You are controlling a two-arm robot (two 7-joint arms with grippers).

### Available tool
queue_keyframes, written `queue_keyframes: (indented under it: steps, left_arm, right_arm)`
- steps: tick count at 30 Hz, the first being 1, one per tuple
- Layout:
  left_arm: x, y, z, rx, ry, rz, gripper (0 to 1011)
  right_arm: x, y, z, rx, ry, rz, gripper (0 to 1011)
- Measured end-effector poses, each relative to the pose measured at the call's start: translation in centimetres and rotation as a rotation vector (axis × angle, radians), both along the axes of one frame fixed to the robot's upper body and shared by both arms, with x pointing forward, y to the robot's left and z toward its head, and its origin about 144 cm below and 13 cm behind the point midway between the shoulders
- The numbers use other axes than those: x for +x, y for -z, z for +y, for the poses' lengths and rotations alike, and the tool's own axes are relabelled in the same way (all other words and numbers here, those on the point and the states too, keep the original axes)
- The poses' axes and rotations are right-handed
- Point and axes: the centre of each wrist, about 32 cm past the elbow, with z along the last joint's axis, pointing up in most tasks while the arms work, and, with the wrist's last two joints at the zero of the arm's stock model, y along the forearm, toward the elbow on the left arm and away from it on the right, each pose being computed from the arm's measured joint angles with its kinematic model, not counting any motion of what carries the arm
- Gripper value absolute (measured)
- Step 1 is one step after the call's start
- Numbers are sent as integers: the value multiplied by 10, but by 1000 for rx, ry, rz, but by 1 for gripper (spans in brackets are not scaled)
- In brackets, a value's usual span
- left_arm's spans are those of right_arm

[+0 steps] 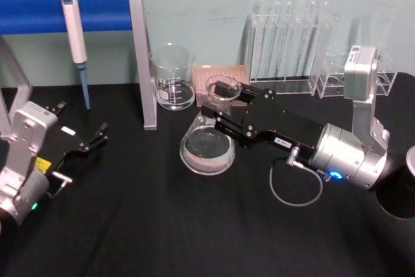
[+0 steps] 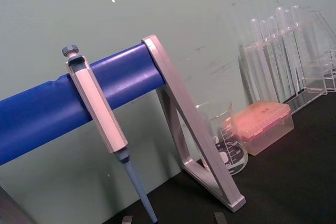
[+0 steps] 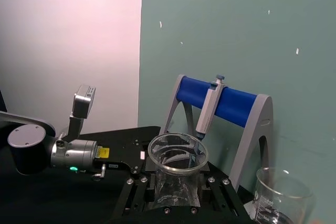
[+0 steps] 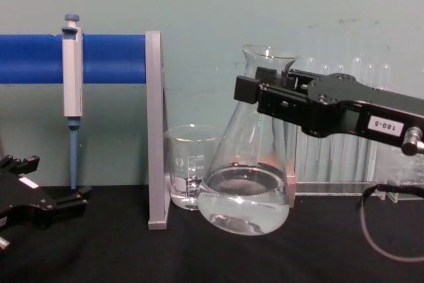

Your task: Grasp the erlenmeyer flask with one hand, shake it three times, then place it back.

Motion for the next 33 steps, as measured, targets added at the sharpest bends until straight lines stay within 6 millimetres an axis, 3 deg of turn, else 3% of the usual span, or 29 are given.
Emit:
queue_keyframes:
  steps: [33]
  left_arm:
    - [0, 0, 0, 0, 0, 0, 1001]
  right_arm:
    - [11, 29, -7, -60, -27, 83, 450]
